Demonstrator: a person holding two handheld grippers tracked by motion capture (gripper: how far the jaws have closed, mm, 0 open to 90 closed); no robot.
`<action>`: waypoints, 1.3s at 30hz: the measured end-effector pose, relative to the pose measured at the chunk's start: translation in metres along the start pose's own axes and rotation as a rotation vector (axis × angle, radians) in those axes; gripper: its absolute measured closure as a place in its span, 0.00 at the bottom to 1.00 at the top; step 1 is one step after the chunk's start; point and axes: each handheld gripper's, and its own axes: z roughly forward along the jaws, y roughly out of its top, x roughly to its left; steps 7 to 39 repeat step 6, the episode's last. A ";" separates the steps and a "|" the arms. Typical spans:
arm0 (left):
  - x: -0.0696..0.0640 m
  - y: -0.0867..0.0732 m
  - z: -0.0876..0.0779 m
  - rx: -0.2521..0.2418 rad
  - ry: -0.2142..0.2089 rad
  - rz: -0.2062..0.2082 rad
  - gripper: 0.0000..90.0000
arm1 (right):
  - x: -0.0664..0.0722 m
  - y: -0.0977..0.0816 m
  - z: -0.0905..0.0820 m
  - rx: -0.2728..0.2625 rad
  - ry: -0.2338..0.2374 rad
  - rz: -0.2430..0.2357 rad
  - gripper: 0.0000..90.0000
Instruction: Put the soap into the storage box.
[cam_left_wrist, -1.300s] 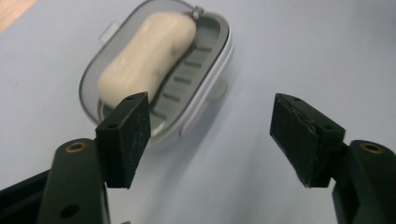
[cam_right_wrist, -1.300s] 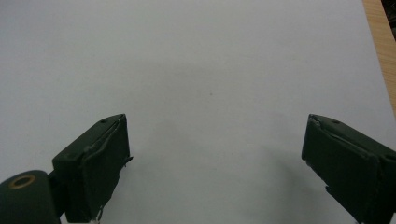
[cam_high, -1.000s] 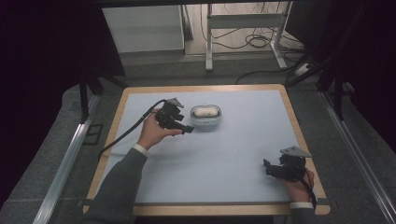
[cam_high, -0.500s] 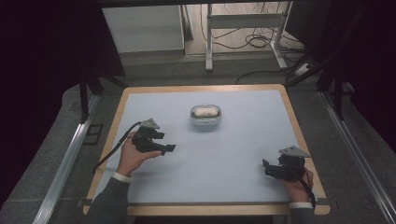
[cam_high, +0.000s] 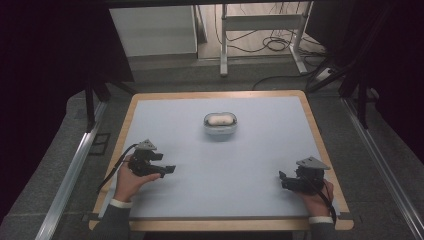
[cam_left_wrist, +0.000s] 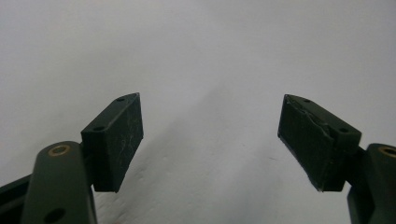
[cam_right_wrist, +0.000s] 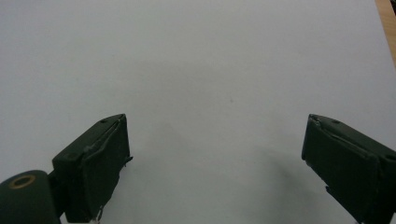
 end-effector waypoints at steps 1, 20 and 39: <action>0.000 -0.001 0.000 0.002 -0.005 -0.001 0.25 | 0.001 0.001 -0.001 -0.012 -0.001 -0.008 0.08; 0.000 -0.001 0.001 0.004 -0.002 0.005 0.24 | 0.002 0.001 -0.002 -0.032 0.005 -0.021 0.08; 0.000 -0.001 0.001 0.004 -0.002 0.005 0.24 | 0.002 0.001 -0.002 -0.032 0.005 -0.021 0.08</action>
